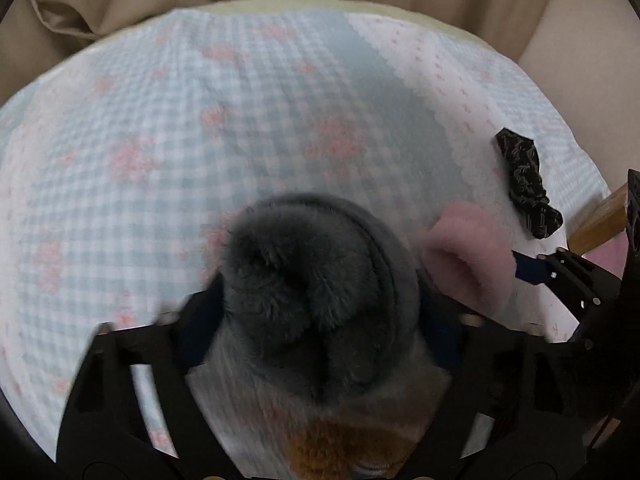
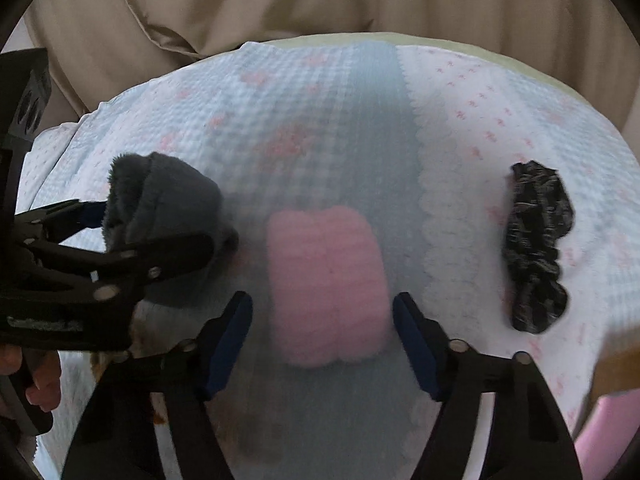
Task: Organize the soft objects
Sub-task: 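Grasp the grey sock with left tool while right tool grasps pink fuzzy band, then carry grey sock and pink band to the box and release both inside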
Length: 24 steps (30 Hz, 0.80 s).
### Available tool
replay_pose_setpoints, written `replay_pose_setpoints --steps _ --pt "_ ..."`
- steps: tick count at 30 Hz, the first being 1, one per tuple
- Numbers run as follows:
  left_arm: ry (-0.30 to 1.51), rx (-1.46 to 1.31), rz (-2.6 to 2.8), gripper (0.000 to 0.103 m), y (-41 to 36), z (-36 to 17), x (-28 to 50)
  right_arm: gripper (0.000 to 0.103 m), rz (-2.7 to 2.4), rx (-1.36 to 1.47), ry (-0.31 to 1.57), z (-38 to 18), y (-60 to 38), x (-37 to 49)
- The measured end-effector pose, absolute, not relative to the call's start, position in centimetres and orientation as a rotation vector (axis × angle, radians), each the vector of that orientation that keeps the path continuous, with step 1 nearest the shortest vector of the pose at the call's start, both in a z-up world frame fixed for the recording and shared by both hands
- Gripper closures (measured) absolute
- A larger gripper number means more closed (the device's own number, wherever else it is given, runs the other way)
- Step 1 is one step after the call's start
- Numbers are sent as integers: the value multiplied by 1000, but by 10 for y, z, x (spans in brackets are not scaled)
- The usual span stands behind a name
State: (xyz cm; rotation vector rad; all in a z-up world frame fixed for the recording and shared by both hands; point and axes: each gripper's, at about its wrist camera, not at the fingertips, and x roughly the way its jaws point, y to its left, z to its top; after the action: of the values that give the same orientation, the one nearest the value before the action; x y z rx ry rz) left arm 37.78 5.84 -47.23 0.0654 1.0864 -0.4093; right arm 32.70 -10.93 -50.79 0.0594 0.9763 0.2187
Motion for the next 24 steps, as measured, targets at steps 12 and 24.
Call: replay_pose_setpoints --steps 12,24 --pt "1075 63 -385 50 58 -456 370 60 203 49 952 -491 -114 326" --pt "955 79 -350 50 63 -326 307 60 161 74 860 -366 -120 274"
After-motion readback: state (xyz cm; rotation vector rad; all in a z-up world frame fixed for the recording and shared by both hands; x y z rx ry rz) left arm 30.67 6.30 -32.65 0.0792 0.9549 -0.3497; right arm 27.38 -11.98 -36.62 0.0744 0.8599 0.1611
